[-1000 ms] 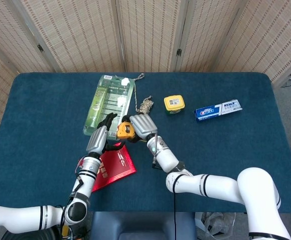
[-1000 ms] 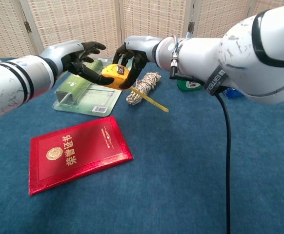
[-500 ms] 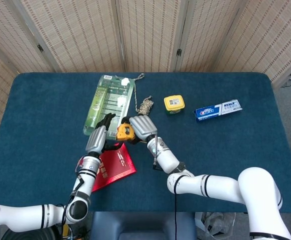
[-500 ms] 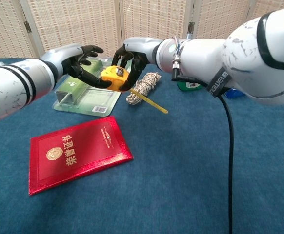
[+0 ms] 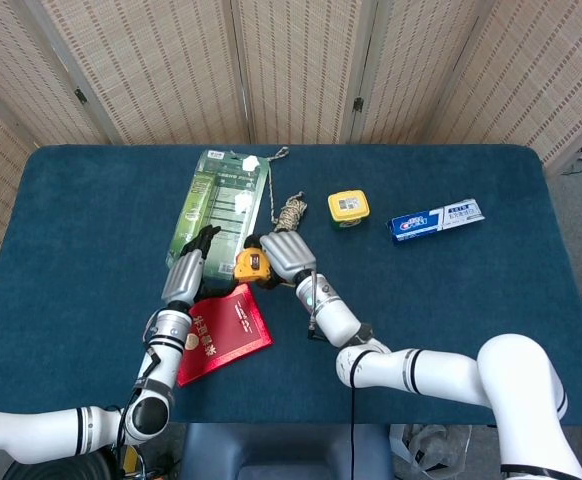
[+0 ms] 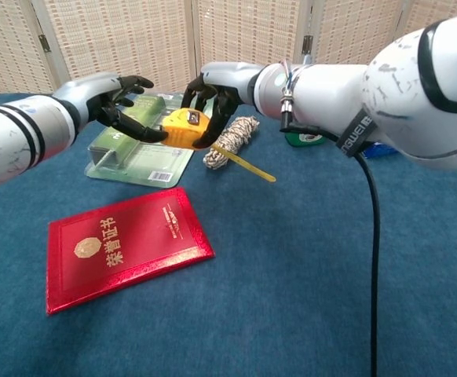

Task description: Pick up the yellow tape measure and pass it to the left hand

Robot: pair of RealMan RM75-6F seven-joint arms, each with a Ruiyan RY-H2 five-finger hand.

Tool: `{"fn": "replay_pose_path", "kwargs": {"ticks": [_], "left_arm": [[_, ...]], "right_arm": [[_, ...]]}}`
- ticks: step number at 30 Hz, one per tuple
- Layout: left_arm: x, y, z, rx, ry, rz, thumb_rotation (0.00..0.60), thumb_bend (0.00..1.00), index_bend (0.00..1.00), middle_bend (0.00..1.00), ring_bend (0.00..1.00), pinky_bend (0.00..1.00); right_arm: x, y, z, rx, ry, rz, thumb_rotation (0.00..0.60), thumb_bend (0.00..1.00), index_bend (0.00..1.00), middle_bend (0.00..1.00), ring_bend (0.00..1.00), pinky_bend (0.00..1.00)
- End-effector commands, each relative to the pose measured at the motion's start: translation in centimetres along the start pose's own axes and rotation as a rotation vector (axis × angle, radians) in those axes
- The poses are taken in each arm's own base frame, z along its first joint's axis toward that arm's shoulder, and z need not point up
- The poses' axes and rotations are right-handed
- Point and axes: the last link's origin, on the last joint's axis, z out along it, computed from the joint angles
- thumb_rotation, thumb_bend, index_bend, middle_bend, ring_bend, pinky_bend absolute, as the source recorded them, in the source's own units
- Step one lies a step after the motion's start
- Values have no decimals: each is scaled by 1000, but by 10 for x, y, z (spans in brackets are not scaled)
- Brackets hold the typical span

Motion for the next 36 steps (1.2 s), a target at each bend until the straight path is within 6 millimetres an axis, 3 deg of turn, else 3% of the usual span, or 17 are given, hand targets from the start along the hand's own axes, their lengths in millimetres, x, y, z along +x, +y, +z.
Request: {"fn": "replay_pose_path", "kwargs": {"ticks": [1,10,12,15,21,30,36], "left_arm": [[2,-3,0,1,8,17,600,325,0,0,0,0],[5,-9,2,24,5,9,600,388,16,0,0,0],[6,-9,3,26,8,-6,600,412,104,0,0,0],[6,-8,3,16,23,-28,600,434,315,0,0,0],[4,-5,4,3,23,-60,600,488,520,38,0,0],[3,-7,6,-2,38,-74,600,566,652,127,0,0],[9,-13,7,12,53,-85,600,577,685,146,0,0]], "right_arm": [[1,2,0,-5,1,0,600,295,629,539,456,210],[1,5,0,-12,0,-3,600,295,630,539,460,210],[1,6,0,-15,2,-4,600,295,629,539,461,210],[1,7,0,-20,-1,-4,600,295,630,539,462,210],[-1,8,1,-25,-7,-10,600,295,630,540,466,215],[3,12,0,-39,-3,-13,600,295,630,540,467,223],[7,18,-2,-48,0,-27,600,294,630,540,467,223]]}}
